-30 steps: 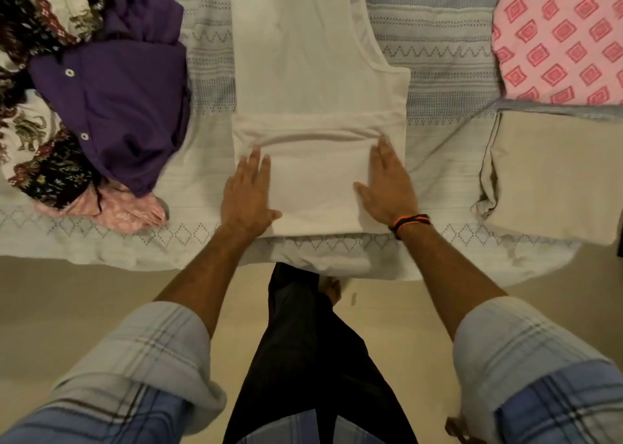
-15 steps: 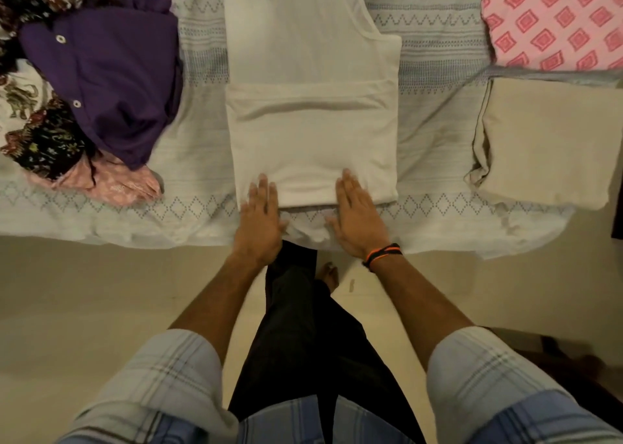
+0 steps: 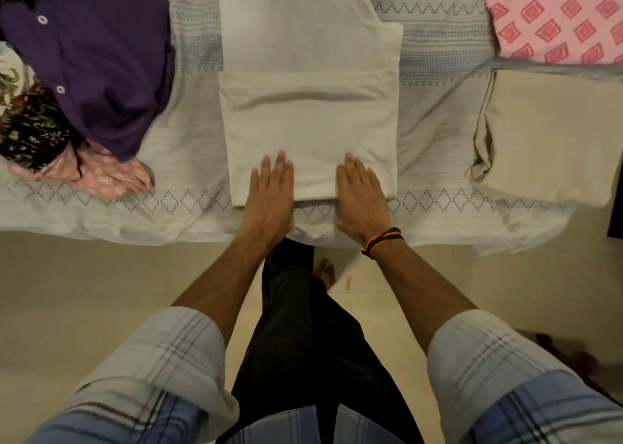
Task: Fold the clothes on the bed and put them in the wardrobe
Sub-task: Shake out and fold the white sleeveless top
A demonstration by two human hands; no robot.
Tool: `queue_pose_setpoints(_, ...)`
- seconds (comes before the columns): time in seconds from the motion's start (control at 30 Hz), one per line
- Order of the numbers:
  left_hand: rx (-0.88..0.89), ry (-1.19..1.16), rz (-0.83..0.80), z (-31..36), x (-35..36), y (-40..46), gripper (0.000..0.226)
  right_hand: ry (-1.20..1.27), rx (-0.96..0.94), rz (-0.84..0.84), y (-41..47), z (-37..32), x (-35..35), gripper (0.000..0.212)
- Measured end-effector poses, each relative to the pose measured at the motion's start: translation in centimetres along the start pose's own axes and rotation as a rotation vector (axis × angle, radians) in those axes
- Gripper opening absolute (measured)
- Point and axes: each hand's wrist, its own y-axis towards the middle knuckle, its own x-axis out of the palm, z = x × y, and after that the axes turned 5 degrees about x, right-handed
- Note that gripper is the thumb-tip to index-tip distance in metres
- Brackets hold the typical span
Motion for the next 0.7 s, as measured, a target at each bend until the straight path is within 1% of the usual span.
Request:
queue_pose_setpoints(0.13, 0.006, 0.057, 0.004, -0.5, 0.4, 1.0, 0.080, -0.066, -0.013, 0.067, 1.0, 1.0, 0.5, 0.059)
queue_pose_setpoints(0.23, 0.011, 0.093, -0.001, -1.8, 0.6, 0.7, 0.079, -0.095, -0.006, 0.091, 1.1, 2.3, 0.8, 0.061)
queue_pose_setpoints(0.3, 0.021, 0.108, -0.004, -2.7, 0.5, 0.5, 0.083, -0.085, -0.030, 0.069, 1.1, 2.9, 0.5, 0.064)
queue_pose_setpoints(0.43, 0.018, 0.132, -0.049, -3.5, -0.5, 0.4, 0.085, -0.063, -0.039, 0.028, 1.4, 3.2, -1.2, 0.060)
queue_pose_setpoints(0.6, 0.011, 0.149, -0.123, -3.3, -3.8, -0.9, 0.073, -0.041, -0.044, -0.002, 0.3, 3.2, -4.6, 0.055)
queue_pose_setpoints(0.7, 0.028, 0.167, -0.110, -2.7, -6.5, -2.8, 0.068, -0.044, -0.036, 0.027, -1.4, 2.9, -6.9, 0.049)
